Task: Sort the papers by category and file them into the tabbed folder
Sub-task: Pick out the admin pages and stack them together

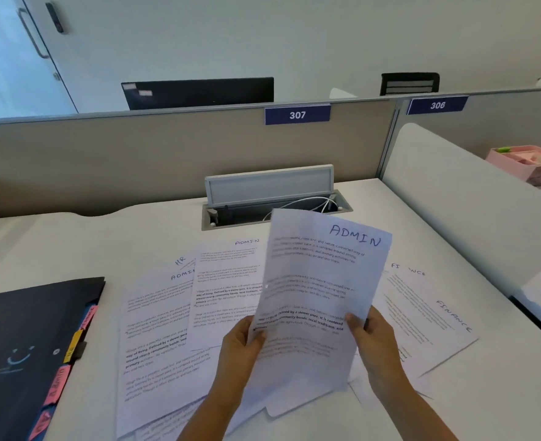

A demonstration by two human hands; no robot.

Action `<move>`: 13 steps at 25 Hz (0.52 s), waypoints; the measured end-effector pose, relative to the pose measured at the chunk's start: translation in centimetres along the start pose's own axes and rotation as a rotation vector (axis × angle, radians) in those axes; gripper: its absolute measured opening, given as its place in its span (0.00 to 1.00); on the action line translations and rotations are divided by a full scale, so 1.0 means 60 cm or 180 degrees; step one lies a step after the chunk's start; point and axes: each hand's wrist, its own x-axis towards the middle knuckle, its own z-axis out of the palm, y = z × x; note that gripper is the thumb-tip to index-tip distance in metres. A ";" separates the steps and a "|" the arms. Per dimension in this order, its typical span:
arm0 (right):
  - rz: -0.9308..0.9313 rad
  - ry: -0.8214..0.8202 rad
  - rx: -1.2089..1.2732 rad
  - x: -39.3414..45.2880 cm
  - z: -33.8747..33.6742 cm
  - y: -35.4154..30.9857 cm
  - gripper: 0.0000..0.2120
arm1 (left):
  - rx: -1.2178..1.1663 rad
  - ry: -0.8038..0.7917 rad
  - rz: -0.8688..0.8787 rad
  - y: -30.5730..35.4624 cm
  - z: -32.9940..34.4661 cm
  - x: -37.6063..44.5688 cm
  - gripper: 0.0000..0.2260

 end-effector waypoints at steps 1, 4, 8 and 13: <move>-0.0112 -0.0009 0.0004 0.002 0.002 -0.010 0.06 | -0.0029 0.0066 0.0053 0.006 -0.001 0.005 0.11; -0.0399 -0.0130 -0.0025 0.010 0.004 -0.027 0.08 | 0.0073 0.0164 0.0238 0.019 -0.004 0.016 0.11; -0.0557 -0.0352 -0.0235 0.020 0.009 -0.012 0.07 | 0.0213 0.0237 0.0083 0.010 0.001 0.021 0.10; -0.0430 -0.0639 -0.0650 0.036 0.017 0.039 0.19 | 0.0428 0.0324 -0.0154 -0.004 0.006 0.031 0.04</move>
